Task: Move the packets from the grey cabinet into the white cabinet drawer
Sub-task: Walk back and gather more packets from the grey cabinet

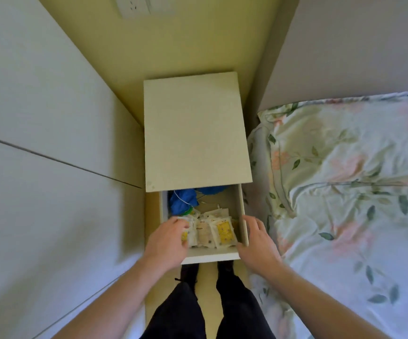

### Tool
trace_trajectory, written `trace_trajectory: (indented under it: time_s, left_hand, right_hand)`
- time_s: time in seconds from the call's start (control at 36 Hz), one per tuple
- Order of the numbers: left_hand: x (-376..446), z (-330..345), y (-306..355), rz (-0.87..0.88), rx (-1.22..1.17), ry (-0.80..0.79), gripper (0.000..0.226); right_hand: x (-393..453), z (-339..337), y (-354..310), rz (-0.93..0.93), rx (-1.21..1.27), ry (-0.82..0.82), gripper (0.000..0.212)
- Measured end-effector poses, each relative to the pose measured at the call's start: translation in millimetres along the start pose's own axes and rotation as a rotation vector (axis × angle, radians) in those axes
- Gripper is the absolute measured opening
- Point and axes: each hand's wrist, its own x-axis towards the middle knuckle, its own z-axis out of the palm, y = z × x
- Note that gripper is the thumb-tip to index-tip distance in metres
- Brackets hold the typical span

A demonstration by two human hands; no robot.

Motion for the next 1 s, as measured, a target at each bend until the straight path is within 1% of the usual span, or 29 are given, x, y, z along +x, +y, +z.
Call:
trace_trajectory:
  time_s: [0.08, 0.17, 0.22, 0.31, 0.42, 0.53, 0.64, 0.75, 0.86, 1.0]
  left_hand:
    - [-33, -34, 19, 0.076, -0.057, 0.020, 0.040]
    - [-54, -60, 35, 0.177, -0.057, 0.014, 0.037]
    - [-67, -75, 46, 0.253, -0.058, 0.008, 0.038]
    - [-89, -93, 66, 0.406, -0.014, -0.013, 0.038]
    - [-128, -109, 92, 0.570, 0.101, -0.055, 0.042]
    - [-175, -110, 118, 0.727, 0.148, -0.061, 0.040]
    - [-226, -93, 148, 0.877, 0.211, -0.094, 0.041]
    - [-289, -61, 191, 1.065, 0.292, -0.141, 0.039]
    - [-372, -12, 236, 1.255, 0.371, -0.191, 0.040]
    - [-485, 69, 273, 1.452, 0.424, -0.228, 0.039]
  right_hand:
    - [-52, -23, -16, 0.002, 0.079, 0.109, 0.070]
    - [-100, -37, -20, 0.026, 0.227, 0.251, 0.071]
    - [-131, -40, -19, 0.037, 0.314, 0.344, 0.067]
    - [-181, -34, -15, 0.077, 0.406, 0.475, 0.065]
    - [-242, -15, -10, 0.126, 0.509, 0.557, 0.060]
    - [-305, 4, 1, 0.157, 0.572, 0.666, 0.057]
    - [-377, 22, 25, 0.204, 0.652, 0.796, 0.056]
    - [-460, 45, 60, 0.286, 0.712, 0.953, 0.054]
    - [-554, 89, 102, 0.365, 0.782, 1.120, 0.051]
    - [-671, 164, 153, 0.460, 0.859, 1.235, 0.053]
